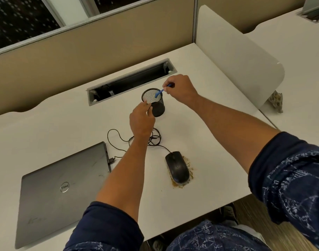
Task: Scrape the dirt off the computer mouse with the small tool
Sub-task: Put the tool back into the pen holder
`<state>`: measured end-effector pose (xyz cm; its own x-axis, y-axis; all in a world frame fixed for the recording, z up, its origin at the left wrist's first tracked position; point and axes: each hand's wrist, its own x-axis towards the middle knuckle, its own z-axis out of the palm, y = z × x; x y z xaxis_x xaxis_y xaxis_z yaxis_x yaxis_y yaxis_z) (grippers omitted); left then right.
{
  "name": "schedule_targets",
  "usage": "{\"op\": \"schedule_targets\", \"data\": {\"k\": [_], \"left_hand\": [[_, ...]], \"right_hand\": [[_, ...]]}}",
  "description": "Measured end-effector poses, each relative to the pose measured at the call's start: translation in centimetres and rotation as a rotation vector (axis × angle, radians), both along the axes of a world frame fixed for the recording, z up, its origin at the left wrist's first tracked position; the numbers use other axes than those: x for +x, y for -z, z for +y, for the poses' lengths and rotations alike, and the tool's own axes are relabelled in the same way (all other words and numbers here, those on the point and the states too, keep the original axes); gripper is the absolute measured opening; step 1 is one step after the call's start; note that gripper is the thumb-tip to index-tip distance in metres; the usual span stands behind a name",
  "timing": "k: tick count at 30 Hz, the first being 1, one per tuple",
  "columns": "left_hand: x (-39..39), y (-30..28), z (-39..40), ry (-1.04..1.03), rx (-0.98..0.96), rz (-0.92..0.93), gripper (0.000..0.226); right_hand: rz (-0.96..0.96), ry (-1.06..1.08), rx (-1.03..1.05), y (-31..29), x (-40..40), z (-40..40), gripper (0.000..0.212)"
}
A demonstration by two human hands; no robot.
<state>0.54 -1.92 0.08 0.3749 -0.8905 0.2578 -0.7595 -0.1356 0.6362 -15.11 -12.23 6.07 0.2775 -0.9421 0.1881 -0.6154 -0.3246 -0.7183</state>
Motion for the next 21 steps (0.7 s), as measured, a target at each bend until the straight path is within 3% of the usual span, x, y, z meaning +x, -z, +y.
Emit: {"op": "schedule_targets", "data": {"k": [10,16,21], "left_hand": [[-0.8,0.2,-0.2,0.035,0.039,-0.048,0.034],[-0.9,0.1,0.0,0.041,0.052,-0.070,0.034],[-0.3,0.3,0.5,0.094,0.064,-0.204,0.036]], "right_hand": [[0.248,-0.087,0.033,1.3,2.5,-1.0,0.023],[0.235,-0.042,0.087,1.5,2.9,-0.4,0.041],[0.177,-0.012,0.044,2.0,1.6,0.7,0.050]]}}
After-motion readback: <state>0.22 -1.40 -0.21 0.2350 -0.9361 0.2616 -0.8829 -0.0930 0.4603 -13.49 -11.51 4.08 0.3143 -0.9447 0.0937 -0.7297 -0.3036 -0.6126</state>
